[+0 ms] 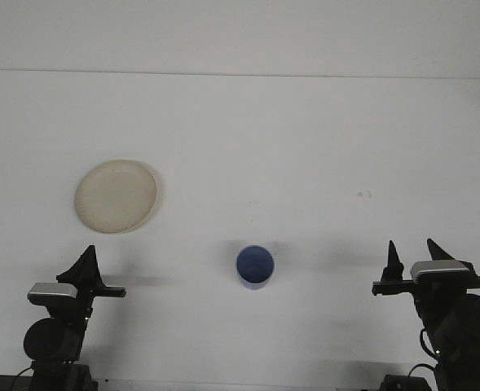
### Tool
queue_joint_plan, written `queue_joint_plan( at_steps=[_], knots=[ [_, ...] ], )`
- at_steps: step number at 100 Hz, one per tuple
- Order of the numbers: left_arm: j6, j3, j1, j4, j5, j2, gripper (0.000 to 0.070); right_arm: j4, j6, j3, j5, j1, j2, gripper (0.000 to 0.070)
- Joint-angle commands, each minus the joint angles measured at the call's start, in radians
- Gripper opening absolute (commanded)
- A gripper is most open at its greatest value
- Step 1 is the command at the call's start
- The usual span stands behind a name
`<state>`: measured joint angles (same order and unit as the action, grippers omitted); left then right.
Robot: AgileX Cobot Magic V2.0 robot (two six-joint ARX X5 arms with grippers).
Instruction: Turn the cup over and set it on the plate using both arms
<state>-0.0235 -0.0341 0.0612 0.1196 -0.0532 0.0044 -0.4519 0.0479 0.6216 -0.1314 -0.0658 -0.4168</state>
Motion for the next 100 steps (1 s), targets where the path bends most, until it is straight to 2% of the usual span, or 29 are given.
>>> queue_joint_plan(
  at_steps=[1, 20, 44, 65, 100],
  knots=[
    [-0.027, 0.019, 0.000, 0.014, 0.001, -0.001, 0.0012, 0.010, -0.007, 0.005, 0.000, 0.001, -0.003, 0.0479],
    [-0.042, 0.008, 0.000, 0.034, 0.001, -0.001, 0.0012, 0.010, -0.007, 0.005, 0.000, 0.001, -0.003, 0.0479],
    [-0.042, -0.139, 0.002, -0.063, 0.001, 0.019, 0.0012, 0.010, -0.007, 0.005, 0.000, 0.001, -0.003, 0.0479],
    [-0.045, -0.378, 0.003, -0.214, 0.002, 0.163, 0.0012, 0.010, -0.007, 0.005, 0.000, 0.001, -0.003, 0.0479],
    [-0.043, -0.848, 0.003, -0.575, 0.003, 0.588, 0.0012, 0.010, -0.007, 0.005, 0.000, 0.001, -0.003, 0.0479]
  ],
)
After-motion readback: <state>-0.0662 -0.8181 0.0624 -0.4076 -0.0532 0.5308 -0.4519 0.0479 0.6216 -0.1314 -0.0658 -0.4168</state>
